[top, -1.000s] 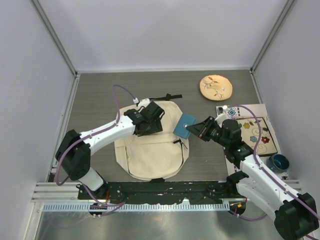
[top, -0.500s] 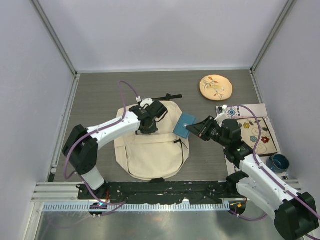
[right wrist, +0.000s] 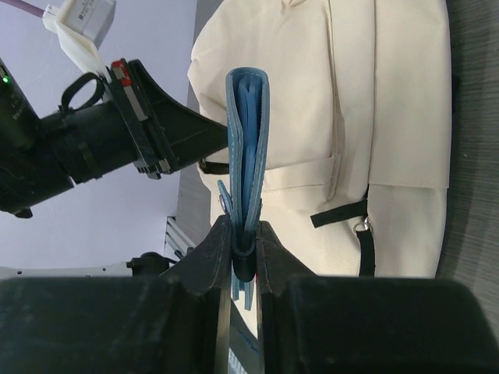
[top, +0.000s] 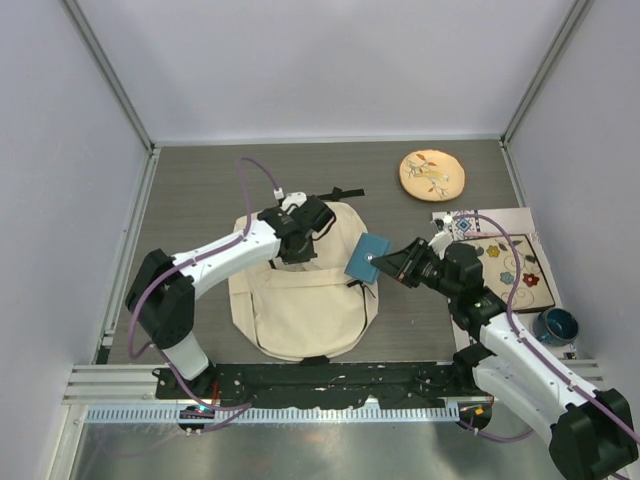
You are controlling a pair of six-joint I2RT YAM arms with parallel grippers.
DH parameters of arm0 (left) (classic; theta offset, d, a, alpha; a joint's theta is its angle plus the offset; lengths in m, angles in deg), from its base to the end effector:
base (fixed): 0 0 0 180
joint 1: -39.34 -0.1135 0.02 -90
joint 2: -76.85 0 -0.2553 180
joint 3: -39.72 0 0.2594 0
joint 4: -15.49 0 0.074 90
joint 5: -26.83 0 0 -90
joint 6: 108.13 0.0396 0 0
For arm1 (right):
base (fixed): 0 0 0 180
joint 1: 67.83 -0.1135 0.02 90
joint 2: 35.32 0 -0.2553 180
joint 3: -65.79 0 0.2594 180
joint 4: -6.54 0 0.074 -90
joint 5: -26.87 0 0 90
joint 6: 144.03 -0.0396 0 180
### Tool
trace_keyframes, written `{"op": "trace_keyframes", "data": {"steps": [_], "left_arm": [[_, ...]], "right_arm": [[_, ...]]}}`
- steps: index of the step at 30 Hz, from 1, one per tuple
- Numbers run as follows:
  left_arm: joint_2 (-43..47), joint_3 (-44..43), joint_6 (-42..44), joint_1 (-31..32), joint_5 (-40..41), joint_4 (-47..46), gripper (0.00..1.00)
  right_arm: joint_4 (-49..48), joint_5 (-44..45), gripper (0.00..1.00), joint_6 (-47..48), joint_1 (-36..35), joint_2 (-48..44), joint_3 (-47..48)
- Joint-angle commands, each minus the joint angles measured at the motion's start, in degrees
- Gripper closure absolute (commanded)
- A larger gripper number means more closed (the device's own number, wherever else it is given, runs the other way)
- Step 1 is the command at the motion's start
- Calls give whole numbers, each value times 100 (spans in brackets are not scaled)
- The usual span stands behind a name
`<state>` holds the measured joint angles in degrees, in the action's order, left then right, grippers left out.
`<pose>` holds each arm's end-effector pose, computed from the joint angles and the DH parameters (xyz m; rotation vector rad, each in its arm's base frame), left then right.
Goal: Pack the student bag
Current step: Place the personal item in the student bag.
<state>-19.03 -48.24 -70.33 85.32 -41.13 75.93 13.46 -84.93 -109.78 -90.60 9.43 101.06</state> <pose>0.2497 -0.2370 0.2288 -0.2384 2.5990 -0.0441 0.1795 0.0913 0.2192 0.2954 2.0268 1.2621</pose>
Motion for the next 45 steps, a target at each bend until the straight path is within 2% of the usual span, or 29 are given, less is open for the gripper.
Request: {"op": "trace_keyframes", "data": {"steps": [1, 7, 12, 16, 25, 30, 34, 36, 39, 40, 42, 43, 45], "left_arm": [[235, -468, 140, -80, 37, -356, 100], [385, -583, 237, -115, -7, -365, 100], [605, -531, 220, -142, -7, -435, 100], [710, -531, 220, -150, -16, -427, 100], [982, -460, 220, -185, -112, -515, 100], [1132, -390, 202, -194, -165, -585, 100], [1229, -355, 202, -203, -183, -585, 100], [1290, -285, 202, -203, -270, -611, 100], [1440, -153, 150, -203, -367, -778, 100], [1457, -127, 132, -203, -367, -822, 100], [1536, -100, 140, -203, -376, -822, 100], [1563, -83, 132, -203, -376, -831, 100], [1607, -65, 149, -203, -359, -822, 100]], "right_arm": [[-444, -149, 99, -243, -26, -353, -219], [-602, -184, 99, -516, -175, -450, -466], [-1067, -26, 99, -884, -683, -301, -580], [-2083, 246, 99, -1410, -1194, 77, -852], [-3957, 747, 99, -2124, -2320, 1650, -739], [-4495, 695, 99, -2423, -2364, 2309, -590], [-5294, 782, 99, -2617, -2364, 2923, -546], [-5348, 739, 99, -2678, -2364, 3179, -388], [-6075, 791, 99, -2985, -2364, 3846, -378], [-6635, 826, 99, -3230, -2364, 4022, -387], [-7130, 897, 99, -3459, -2373, 4611, -387], [-7759, 914, 99, -3678, -2373, 4830, -387], [-8255, 976, 99, -3916, -2364, 5382, -352]]}}
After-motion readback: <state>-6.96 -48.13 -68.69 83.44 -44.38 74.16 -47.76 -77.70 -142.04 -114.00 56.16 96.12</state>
